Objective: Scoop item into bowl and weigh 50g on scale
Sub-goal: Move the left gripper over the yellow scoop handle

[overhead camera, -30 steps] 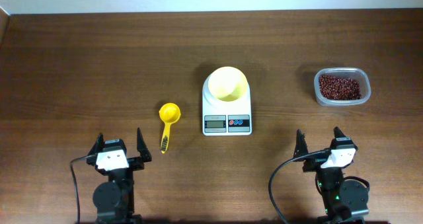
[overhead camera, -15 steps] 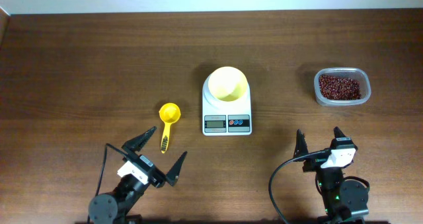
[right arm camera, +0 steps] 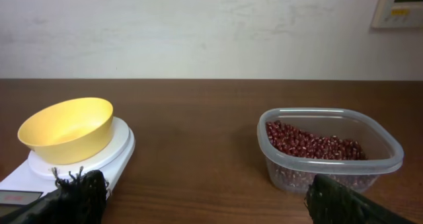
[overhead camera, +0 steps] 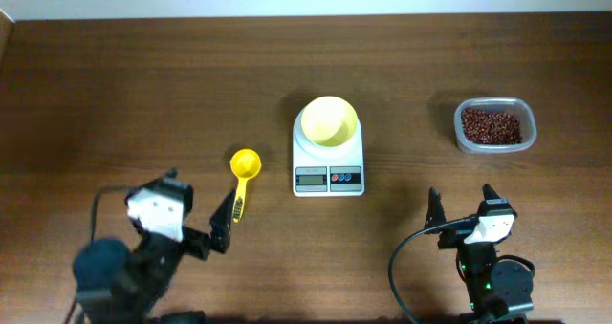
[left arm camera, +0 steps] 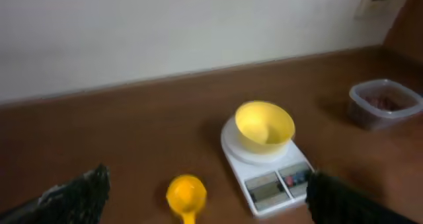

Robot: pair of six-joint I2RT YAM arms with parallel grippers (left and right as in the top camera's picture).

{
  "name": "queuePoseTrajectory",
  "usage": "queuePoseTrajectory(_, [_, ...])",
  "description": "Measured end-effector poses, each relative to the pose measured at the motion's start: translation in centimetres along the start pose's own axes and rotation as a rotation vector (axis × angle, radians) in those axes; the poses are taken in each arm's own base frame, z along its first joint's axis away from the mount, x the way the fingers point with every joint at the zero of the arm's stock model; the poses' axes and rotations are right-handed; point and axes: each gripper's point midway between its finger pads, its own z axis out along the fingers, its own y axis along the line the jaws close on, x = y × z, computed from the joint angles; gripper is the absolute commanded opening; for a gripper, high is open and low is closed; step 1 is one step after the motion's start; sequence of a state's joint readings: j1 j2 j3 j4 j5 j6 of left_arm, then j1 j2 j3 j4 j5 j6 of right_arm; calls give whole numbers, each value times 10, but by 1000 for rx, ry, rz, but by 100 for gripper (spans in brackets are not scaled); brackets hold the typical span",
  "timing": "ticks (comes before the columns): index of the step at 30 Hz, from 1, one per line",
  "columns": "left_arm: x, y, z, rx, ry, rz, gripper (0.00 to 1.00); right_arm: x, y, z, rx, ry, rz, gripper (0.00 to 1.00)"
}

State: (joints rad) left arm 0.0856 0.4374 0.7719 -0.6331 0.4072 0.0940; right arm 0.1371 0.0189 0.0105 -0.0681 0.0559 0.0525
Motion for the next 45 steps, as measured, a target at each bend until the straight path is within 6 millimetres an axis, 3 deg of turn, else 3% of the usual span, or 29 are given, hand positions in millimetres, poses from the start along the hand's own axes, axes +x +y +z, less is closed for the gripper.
queuePoseTrajectory(4, [-16, 0, 15, 63, 189, -86, 99, 0, 0, 0, -1, 0, 0, 99])
queuePoseTrajectory(7, [7, -15, 30, 196, 347, -191, 99, 0, 0, 0, -1, 0, 1, 99])
queuePoseTrajectory(9, [18, -13, 34, 191, 399, -225, 99, 0, 0, 0, 0, 0, 1, 99])
queuePoseTrajectory(12, [37, 6, 36, 76, 532, -281, 99, 0, 0, 0, -1, 0, 0, 99])
queuePoseTrajectory(15, [36, 29, 35, -44, 709, -317, 99, 0, 0, 0, 0, 0, 0, 99])
queuePoseTrajectory(18, [43, 37, 46, -62, 784, -333, 99, 0, 0, 0, 0, 0, 0, 99])
queuePoseTrajectory(21, [68, 39, 52, -62, 915, -376, 99, 0, 0, 0, 0, 0, 1, 99])
queuePoseTrajectory(30, [79, 42, 59, -59, 957, -391, 99, 0, 0, 0, 0, 0, 0, 99])
queuePoseTrajectory(35, [103, 41, 62, -76, 997, -444, 99, 0, 0, 0, 0, 0, 0, 99])
queuePoseTrajectory(42, [107, 42, 66, -87, 999, -465, 99, 0, 0, 0, -1, 0, 1, 99])
queuePoseTrajectory(45, [118, 43, 72, -85, 1045, -480, 99, 0, 0, 0, 0, 0, 0, 99])
